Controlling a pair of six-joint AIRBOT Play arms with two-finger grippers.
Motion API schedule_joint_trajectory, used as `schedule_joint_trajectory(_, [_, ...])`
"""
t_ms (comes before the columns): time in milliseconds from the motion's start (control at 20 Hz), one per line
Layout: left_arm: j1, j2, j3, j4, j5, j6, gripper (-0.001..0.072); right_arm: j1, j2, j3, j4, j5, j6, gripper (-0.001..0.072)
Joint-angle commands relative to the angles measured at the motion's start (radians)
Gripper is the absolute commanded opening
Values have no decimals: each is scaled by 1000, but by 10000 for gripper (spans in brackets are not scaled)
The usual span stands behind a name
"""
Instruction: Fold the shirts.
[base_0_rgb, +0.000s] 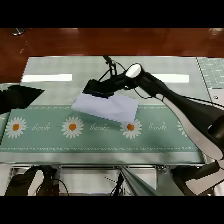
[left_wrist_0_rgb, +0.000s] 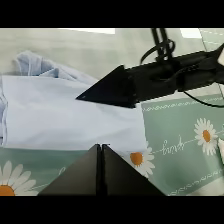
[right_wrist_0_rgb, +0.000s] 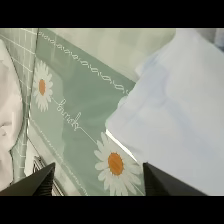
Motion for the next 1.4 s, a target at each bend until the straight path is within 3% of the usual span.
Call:
schedule_joint_trajectory(0, [1,-15,-90,0,47,0,23,-174,101,18,-21,303,1,629])
schedule_joint_trajectory(50, [1,-25,-95,0,48,0,23,-253,178,18,-108,380,13,629])
schedule_joint_trajectory(150, [1,-36,-102,0,48,1,23,-381,365,-27,-431,458,61,629])
schedule_joint_trajectory(250, [1,-40,-113,0,52,5,23,-475,592,-227,-744,395,159,629])
schedule_joint_trajectory(350, [1,-40,-142,0,76,8,23,-554,812,-536,-826,243,277,629])
schedule_joint_trajectory(450, [1,-40,-181,0,86,7,23,-591,948,-824,-732,101,349,628])
schedule_joint_trajectory(600, [1,-40,-233,-1,86,7,23,-546,932,-1050,-452,-66,310,626])
schedule_joint_trajectory(800, [1,-40,-263,-5,86,7,23,-408,704,-1004,-248,-210,200,625])
schedule_joint_trajectory(1150, [1,-40,-263,-4,85,7,23,-291,298,-749,8,-173,2,612])
schedule_joint_trajectory(1250, [1,-40,-263,-4,86,7,23,-251,236,-705,14,-158,3,585])
schedule_joint_trajectory(1350, [1,-40,-263,-4,85,7,23,-219,197,-658,14,-143,-9,403])
